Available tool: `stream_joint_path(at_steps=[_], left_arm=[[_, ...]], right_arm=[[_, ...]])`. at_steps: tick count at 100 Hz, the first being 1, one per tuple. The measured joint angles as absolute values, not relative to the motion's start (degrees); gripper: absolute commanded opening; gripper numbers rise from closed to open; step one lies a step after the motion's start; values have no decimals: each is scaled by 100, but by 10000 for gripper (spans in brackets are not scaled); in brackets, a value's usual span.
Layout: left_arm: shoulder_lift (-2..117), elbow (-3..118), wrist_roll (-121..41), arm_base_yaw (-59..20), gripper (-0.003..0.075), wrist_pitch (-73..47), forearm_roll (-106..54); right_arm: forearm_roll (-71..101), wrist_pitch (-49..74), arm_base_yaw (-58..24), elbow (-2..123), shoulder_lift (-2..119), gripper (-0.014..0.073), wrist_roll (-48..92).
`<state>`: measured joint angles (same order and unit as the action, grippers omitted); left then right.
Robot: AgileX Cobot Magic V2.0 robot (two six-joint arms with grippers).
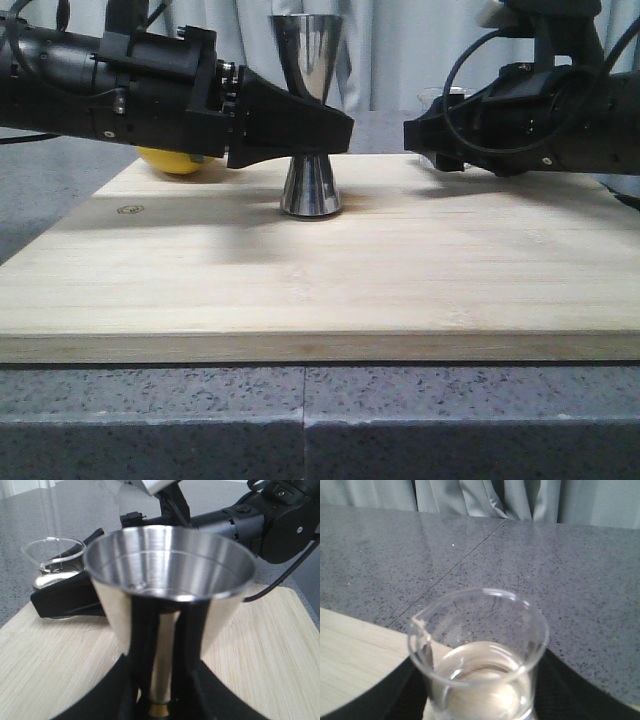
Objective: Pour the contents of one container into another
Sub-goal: 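Lift the beaker with the right gripper over the jigger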
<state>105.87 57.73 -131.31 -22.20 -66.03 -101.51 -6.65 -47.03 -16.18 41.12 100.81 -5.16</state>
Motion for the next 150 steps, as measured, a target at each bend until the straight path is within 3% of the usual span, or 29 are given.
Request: stream_joint_path(at_steps=[8,35,81,115,150], left_arm=[[10587,5773,-13131,-2220,63,-6603,-10151],[10587,5773,-13131,-2220,63,-6603,-10151],[10587,5773,-13131,-2220,63,-6603,-10151],[10587,5773,-13131,-2220,62,-6603,-10151],[10587,5773,-13131,-2220,63,-6603,-10151]], right_arm=[[-665,-4692,-1618,4112,10081,269,-516],[-710,-4410,-1618,4112,9845,267,-516],[-1618,-2336,-1647,4112,7899,267,-516],[-1856,-272,-2377,4970,7694,267,-520],[-2451,788,-3030,5565,7694,267,-520]])
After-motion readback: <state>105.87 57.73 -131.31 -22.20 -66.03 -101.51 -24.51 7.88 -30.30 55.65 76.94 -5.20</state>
